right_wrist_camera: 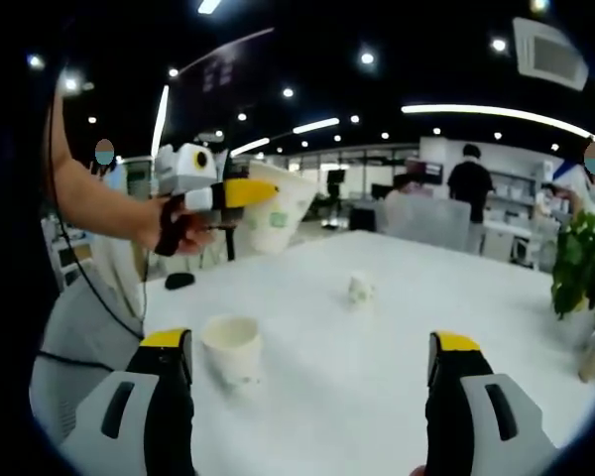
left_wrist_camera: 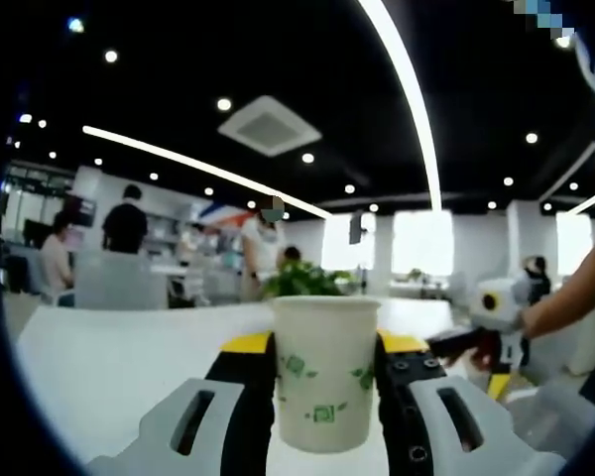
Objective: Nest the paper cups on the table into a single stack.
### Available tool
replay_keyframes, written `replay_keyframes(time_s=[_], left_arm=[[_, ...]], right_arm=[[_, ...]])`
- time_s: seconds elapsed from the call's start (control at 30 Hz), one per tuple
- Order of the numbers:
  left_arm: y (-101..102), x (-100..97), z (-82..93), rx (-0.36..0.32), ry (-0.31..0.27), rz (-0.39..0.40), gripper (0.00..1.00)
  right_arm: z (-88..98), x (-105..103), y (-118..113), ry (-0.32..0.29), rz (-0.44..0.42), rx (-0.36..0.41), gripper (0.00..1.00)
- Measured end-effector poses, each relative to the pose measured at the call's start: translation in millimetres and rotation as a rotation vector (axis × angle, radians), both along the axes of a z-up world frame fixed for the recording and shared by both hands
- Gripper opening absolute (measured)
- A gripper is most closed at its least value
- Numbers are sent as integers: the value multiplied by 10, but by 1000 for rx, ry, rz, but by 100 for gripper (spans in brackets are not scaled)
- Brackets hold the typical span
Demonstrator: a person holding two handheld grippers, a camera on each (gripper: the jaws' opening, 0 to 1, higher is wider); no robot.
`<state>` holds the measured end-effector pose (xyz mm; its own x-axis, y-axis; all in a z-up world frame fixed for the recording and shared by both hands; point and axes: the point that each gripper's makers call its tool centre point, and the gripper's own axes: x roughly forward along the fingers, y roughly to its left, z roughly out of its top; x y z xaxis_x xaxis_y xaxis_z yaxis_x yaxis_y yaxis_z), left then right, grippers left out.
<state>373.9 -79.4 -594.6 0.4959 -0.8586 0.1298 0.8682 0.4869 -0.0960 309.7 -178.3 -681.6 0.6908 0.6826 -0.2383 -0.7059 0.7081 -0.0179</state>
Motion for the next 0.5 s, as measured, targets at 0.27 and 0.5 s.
replay_keyframes(time_s=[0.27, 0.5], left_arm=[[-67, -202, -127, 15, -7, -44, 37], [-91, -303, -205, 10, 14, -50, 37]], right_arm=[[-21, -10, 2, 5, 0, -1, 97], [-32, -5, -20, 4, -1, -2, 97]])
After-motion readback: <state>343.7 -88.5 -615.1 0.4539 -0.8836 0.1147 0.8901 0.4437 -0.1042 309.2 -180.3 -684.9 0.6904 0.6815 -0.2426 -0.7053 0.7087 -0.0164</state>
